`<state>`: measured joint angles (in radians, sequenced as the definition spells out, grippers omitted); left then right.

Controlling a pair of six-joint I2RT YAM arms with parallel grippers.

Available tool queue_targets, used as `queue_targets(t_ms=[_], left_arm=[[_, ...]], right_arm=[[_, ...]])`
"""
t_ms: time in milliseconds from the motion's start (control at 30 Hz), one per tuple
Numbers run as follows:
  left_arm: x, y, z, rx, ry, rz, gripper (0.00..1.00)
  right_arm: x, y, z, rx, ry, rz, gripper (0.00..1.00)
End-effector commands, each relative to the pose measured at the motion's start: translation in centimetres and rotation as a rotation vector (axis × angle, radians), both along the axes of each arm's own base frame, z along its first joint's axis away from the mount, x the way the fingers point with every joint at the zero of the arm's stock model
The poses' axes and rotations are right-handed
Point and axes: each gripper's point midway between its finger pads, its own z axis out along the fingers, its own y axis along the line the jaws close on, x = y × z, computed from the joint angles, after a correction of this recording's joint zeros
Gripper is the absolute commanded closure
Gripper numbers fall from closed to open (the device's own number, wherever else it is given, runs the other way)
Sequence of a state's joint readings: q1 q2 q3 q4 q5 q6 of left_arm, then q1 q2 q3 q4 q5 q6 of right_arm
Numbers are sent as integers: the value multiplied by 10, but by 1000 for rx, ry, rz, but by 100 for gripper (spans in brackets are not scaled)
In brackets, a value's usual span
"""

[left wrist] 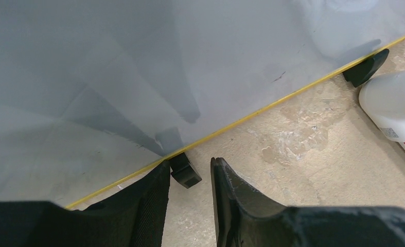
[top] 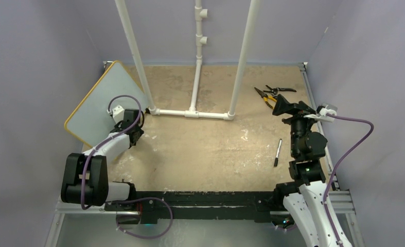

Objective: Write a sentence on the whiteboard
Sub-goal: Move the whiteboard stand to the center of the board.

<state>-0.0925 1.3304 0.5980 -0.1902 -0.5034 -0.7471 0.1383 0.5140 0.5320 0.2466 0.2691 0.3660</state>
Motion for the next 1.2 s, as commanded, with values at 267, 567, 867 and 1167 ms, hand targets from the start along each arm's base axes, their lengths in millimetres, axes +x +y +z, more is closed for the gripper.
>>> queue_targets(t_ms=[267, 567, 867, 1167], left_arm=[[-9, 33, -1, 71, -8, 138, 73], [-23, 40, 0, 89, 22, 171, 84], [-40, 50, 4, 96, 11, 231, 93], [-57, 58, 13, 115, -21, 286, 100]], right_arm=[[-3, 0, 6, -6, -24, 5, 1], [-3, -1, 6, -4, -24, -1, 1], [-6, -2, 8, -3, -32, -4, 1], [-7, -2, 8, -2, -31, -5, 1]])
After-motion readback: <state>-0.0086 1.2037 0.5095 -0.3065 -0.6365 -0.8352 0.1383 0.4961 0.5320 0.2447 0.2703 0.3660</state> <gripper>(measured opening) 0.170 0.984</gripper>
